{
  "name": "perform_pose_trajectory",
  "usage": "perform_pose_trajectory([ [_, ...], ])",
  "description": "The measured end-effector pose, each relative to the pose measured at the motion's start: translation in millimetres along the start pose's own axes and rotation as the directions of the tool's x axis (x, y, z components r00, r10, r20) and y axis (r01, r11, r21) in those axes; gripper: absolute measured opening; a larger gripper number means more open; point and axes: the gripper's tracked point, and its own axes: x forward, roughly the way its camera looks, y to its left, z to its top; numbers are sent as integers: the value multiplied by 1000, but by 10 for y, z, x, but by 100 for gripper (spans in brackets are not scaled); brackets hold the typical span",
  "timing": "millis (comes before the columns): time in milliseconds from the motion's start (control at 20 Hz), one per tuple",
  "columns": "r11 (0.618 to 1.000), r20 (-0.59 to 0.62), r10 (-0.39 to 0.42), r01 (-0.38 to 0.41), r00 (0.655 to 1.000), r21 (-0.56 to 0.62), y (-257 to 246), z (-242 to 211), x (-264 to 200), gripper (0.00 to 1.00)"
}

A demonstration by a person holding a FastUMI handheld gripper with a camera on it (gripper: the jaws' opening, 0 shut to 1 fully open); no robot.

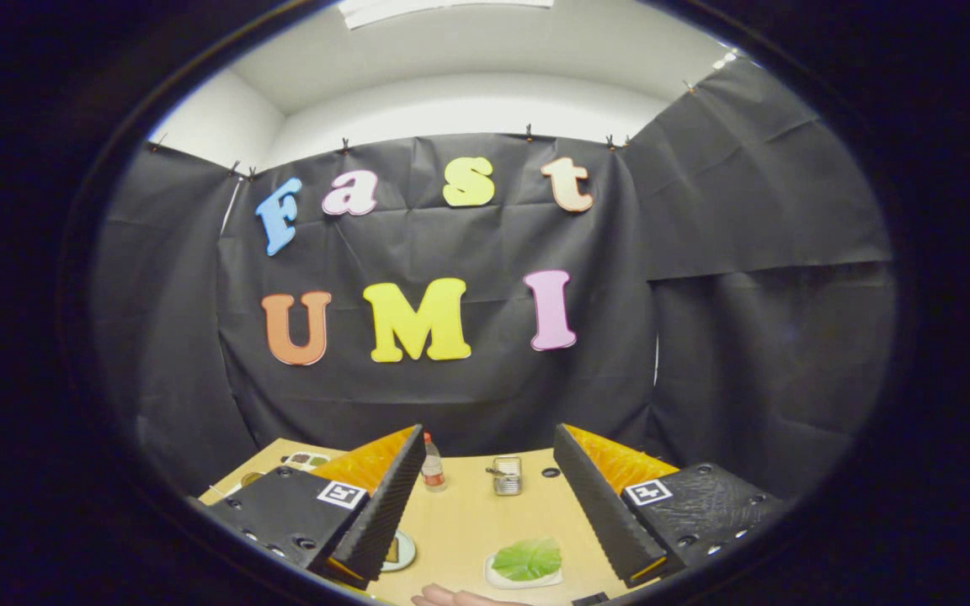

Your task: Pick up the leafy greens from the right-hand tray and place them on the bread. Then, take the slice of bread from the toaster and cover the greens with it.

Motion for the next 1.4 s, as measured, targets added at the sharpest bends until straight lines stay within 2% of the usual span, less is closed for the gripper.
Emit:
perform_pose_trajectory([
  [200,997,22,-14,16,1000,-80,232,106,-53,96],
  [350,994,23,13,-10,1000,-105,343,63,-76,95],
  [900,988,-27,57,-60,998,-142,-60,-166,91,95],
  [1150,988,-101,54,-68,993,-141,-401,-563,310,95],
  [1400,985,-180,31,-60,983,-161,-823,-1142,673,95],
])
